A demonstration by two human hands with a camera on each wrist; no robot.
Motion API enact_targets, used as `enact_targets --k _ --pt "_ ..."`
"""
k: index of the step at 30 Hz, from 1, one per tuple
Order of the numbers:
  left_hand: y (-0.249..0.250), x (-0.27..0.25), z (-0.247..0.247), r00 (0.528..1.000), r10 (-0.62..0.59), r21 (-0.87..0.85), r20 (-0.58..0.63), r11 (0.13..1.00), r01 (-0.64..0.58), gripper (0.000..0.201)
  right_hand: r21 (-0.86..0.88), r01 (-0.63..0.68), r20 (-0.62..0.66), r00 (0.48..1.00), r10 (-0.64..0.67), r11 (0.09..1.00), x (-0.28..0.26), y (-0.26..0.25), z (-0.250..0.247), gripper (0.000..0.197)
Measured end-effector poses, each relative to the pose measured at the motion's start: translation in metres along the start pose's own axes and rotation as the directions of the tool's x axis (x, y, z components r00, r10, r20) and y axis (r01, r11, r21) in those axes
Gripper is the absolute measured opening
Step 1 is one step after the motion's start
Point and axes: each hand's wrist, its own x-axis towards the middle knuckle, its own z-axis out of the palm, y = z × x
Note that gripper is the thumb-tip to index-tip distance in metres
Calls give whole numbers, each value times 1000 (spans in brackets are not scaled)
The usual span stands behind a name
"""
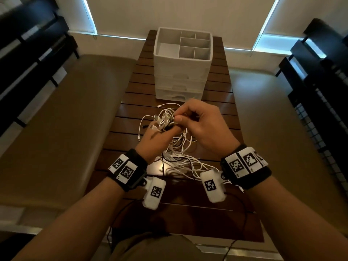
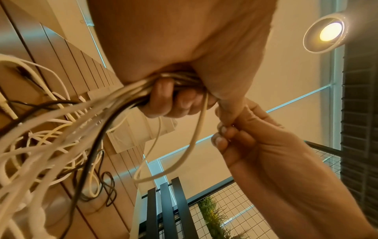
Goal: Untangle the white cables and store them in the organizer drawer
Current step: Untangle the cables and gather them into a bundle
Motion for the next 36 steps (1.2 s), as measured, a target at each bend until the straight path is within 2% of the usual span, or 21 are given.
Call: enact_targets --k 6,9,12,14,17,19,21,25,28,30,32,34,35,36 --pt "3 6 -10 997 7 68 80 998 -13 20 -144 92 52 995 -85 985 3 -14 -5 18" --pt "0 8 -13 998 -21 68 55 997 17 22 -202 147 115 985 -126 968 7 -16 -3 17" --pt "-1 4 -8 999 -10 55 47 998 7 26 -272 155 163 980 -114 950 13 -21 -3 12" --pt "-4 3 -5 1000 -20 23 0 1000 20 32 -240 141 171 980 -101 961 14 -22 -6 5" --pt "3 2 -4 998 -47 -95 -50 995 42 26 -68 54 136 990 -44 996 15 -23 -10 25" --pt "10 4 0 999 -33 -85 -40 996 30 30 -98 41 130 991 -28 994 17 -23 -4 41" --pt "15 5 3 999 -15 -41 -46 999 13 39 -169 45 123 992 -24 985 20 -21 6 38" --pt "4 9 -2 991 -61 -141 -123 989 43 18 -205 105 81 993 -90 973 30 -21 18 27" --pt "7 13 -8 981 -67 -215 -182 976 27 16 -146 82 149 987 -60 986 35 -27 23 44" --pt "14 15 -11 977 -107 -178 -183 981 74 21 -104 65 191 981 -44 992 39 -30 26 47" --pt "17 17 -14 965 -167 -147 -204 979 139 26 -26 70 145 987 -66 997 45 -26 26 41" --pt "18 19 -20 968 -191 -240 -165 959 148 36 131 7 2 1000 -8 991 50 -12 24 39" --pt "19 19 -22 972 -188 -312 -140 940 137 43 140 -40 -43 998 46 989 53 2 22 40" --pt "19 18 -25 976 -178 -363 -124 924 123 48 59 -108 -61 992 112 992 53 15 21 43"
